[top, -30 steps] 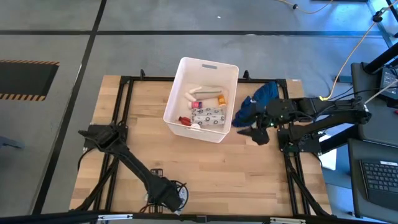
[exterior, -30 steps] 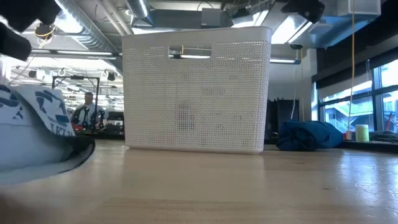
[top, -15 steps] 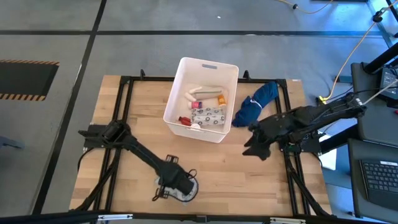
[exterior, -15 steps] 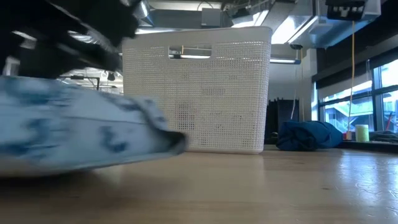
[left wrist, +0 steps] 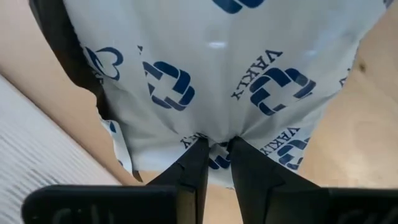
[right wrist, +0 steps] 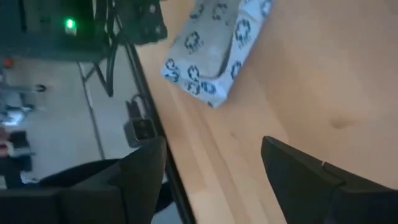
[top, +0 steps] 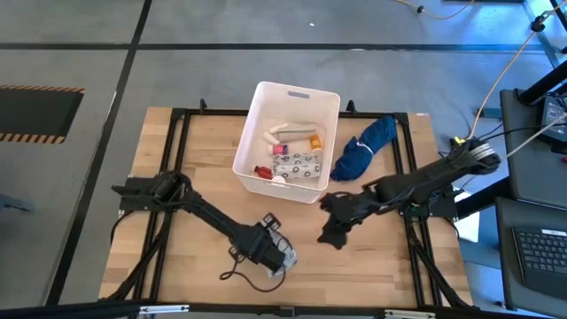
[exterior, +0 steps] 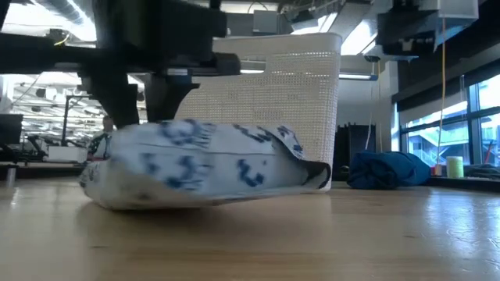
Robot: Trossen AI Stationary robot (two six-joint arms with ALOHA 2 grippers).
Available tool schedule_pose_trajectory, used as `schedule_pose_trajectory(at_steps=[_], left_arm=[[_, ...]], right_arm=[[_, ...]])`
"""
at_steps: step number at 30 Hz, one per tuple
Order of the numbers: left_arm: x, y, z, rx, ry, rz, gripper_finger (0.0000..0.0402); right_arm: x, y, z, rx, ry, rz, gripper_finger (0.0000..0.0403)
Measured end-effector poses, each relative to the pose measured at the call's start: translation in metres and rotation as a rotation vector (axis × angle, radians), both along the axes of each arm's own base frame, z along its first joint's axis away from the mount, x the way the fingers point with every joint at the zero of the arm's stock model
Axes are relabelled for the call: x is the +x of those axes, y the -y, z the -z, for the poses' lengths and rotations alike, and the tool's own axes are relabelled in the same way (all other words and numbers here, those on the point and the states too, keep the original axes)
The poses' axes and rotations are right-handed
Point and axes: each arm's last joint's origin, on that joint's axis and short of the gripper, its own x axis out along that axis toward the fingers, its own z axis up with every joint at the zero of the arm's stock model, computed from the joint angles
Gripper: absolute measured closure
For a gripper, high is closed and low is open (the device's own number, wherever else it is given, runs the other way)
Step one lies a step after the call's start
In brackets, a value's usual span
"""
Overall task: Pick & place medical supplies in basket/bin
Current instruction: Put the white mailer bag into the white basket
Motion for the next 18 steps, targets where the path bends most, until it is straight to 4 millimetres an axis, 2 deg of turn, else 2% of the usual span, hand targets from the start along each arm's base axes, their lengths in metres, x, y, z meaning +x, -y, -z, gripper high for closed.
schedule_pose_trajectory(at_steps=[3,7,11,18], left_arm=[[-0.001,0.003,0.0,0.061,-0.001,0.114,0.0342],[-0.003,0.005,0.003,0.098,-0.028,0.221,0.0342],[-0.007,0.005,0.007,0.115,-0.033,0.253,0.0342],[-0.008,0.012,0.01,0.133,0.024,0.232,0.0342]], right_arm=[[0.016,-0.007,0.012,0.044,0.009,0.038,0.0138],[0.039,-0.015,0.038,0.089,-0.005,0.11,0.0138],[0.058,-0.027,0.068,0.1,0.004,0.194,0.0138],[0.073,-0.04,0.108,0.145,-0.025,0.309,0.0138]])
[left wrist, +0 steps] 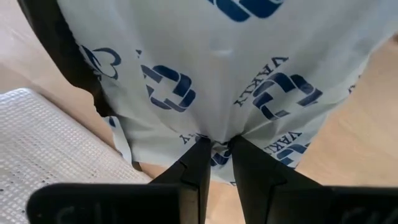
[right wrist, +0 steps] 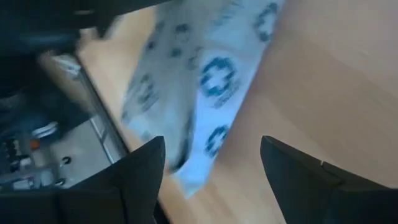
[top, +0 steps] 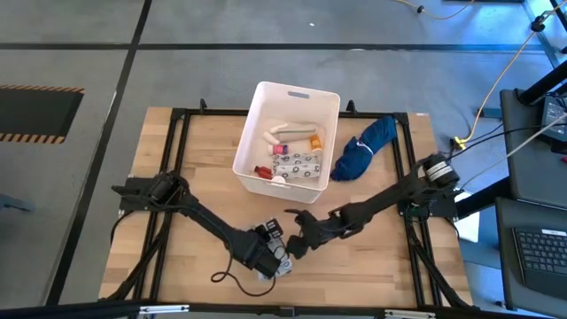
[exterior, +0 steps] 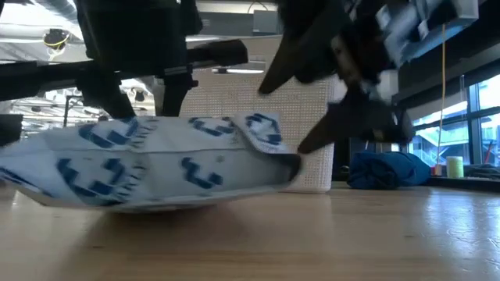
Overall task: Pick & place medical supplies in basket/bin
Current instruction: Put the white mailer bag into the white basket
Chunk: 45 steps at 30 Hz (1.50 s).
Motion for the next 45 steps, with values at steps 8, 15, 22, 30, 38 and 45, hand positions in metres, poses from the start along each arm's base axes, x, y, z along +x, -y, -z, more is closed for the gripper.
schedule_pose_trajectory(at_steps=[8,15,22,30,38,45], left_arm=[[-0.004,0.007,0.0,-0.05,-0.011,-0.011,0.0342],[-0.004,0.009,0.0,-0.137,-0.015,-0.083,0.035],[-0.002,0.009,0.001,-0.173,0.01,-0.14,0.0374],[0.003,0.005,0.001,-0.226,0.016,-0.207,0.0382],[0.007,-0.001,0.0,-0.283,0.017,-0.273,0.0382],[0.008,-0.004,0.0,-0.283,0.018,-0.284,0.0382]], right_arm=[[0.012,-0.019,0.031,0.111,0.056,0.04,0.0138],[0.019,-0.028,0.036,0.159,0.167,0.07,0.0138],[0.023,-0.031,0.055,0.182,0.163,0.083,0.0138],[0.027,-0.034,0.067,0.164,0.216,0.036,0.0138],[0.024,-0.028,0.074,0.148,0.112,0.142,0.0138],[0.026,-0.025,0.074,0.148,0.117,0.148,0.0168]])
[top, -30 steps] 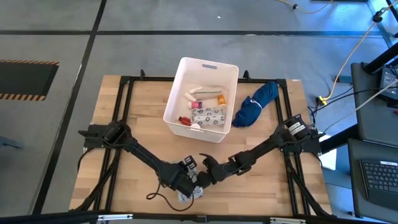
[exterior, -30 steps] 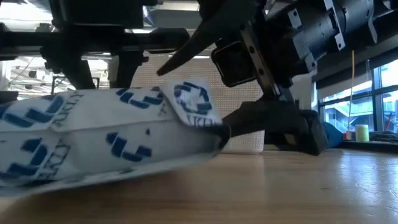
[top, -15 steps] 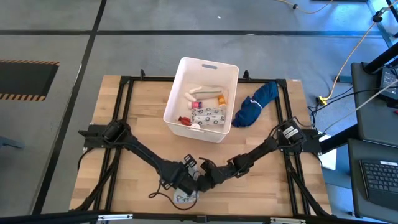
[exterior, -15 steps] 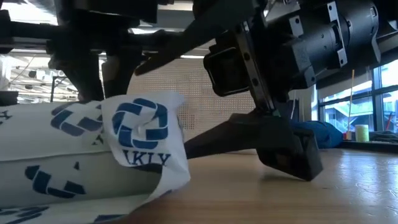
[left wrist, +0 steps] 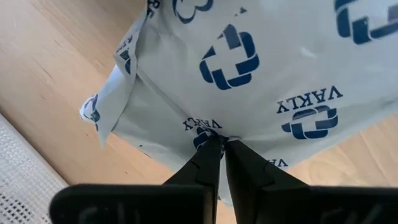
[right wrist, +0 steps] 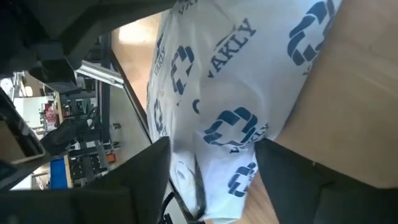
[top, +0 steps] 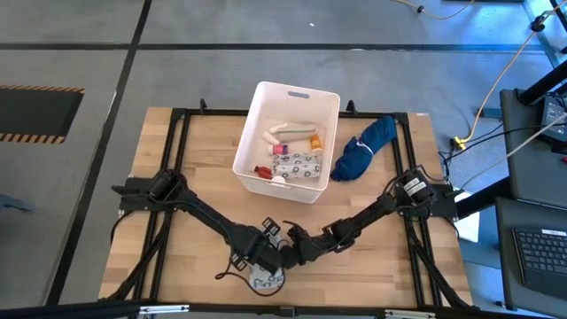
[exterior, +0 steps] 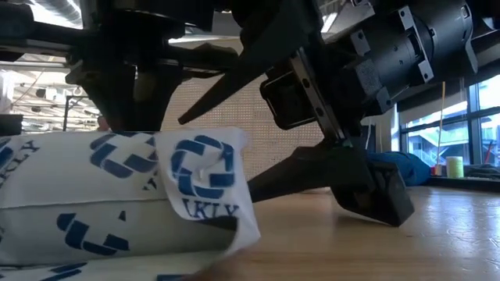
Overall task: Pick & place medical supplies in basket/bin
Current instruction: Put the white mailer bag into the white basket
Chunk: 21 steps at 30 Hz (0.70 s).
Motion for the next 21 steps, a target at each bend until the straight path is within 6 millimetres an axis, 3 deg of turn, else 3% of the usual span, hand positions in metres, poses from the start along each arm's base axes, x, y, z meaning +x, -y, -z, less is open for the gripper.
schedule_pose_trajectory(at_steps=[13,17,21], left_arm=[[0.0,-0.003,-0.001,0.051,0.014,-0.017,0.0382],[0.001,-0.006,-0.008,0.145,0.008,-0.021,0.0382],[0.004,-0.009,-0.019,0.128,-0.022,-0.032,0.0382]], right_arm=[[0.002,0.002,-0.001,-0.123,0.045,-0.078,0.0379],[0.003,0.004,-0.001,-0.155,0.06,-0.072,0.04],[0.003,0.004,-0.001,-0.159,0.062,-0.076,0.0401]])
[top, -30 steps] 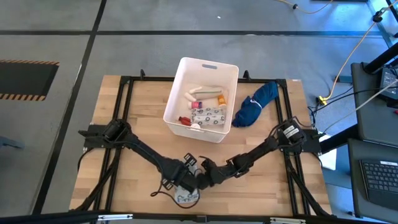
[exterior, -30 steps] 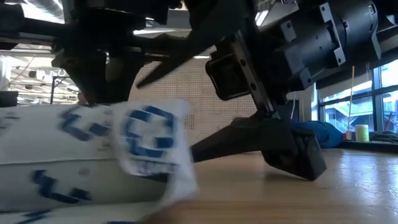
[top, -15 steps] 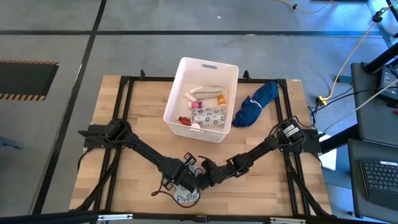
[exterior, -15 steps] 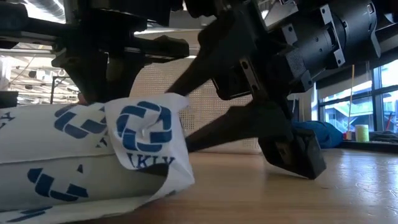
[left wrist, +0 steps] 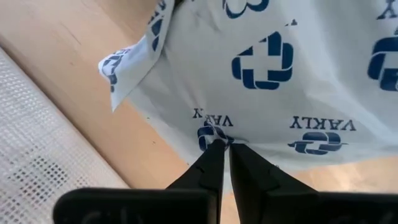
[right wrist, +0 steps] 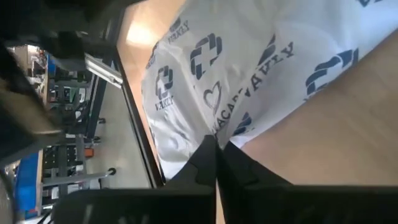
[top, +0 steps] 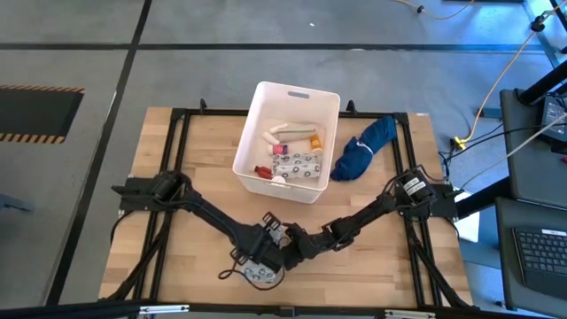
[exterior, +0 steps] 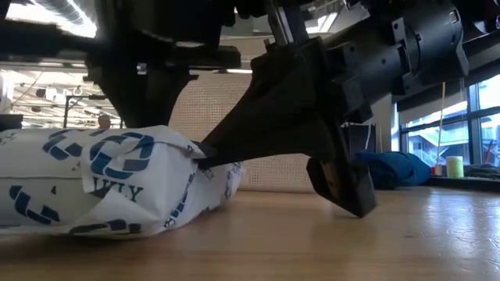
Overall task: Pick & place medical supplies in basket/bin
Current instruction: Put the white mailer bag into the white basket
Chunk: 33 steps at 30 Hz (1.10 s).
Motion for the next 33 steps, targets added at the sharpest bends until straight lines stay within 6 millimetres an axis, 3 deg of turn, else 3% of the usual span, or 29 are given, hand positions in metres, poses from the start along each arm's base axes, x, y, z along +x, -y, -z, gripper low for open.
schedule_pose_trajectory(at_steps=[7,16,23,28,33], left_arm=[[0.002,-0.006,-0.019,-0.048,0.013,-0.022,0.0382],[-0.009,-0.019,-0.079,-0.097,0.229,-0.087,0.0382],[-0.035,-0.037,-0.135,-0.115,0.443,-0.22,0.0382],[-0.062,-0.052,-0.178,-0.154,0.612,-0.323,0.0382],[-0.09,-0.067,-0.211,-0.202,0.755,-0.41,0.0382]], right_arm=[[0.0,0.0,0.0,-0.006,0.001,-0.021,0.0402],[-0.001,0.002,-0.011,-0.035,0.017,-0.044,0.0403],[-0.004,0.003,-0.023,-0.091,0.031,-0.084,0.0403],[-0.005,0.004,-0.05,-0.126,0.112,-0.116,0.0403],[-0.007,0.011,-0.064,-0.163,0.105,-0.12,0.0403]])
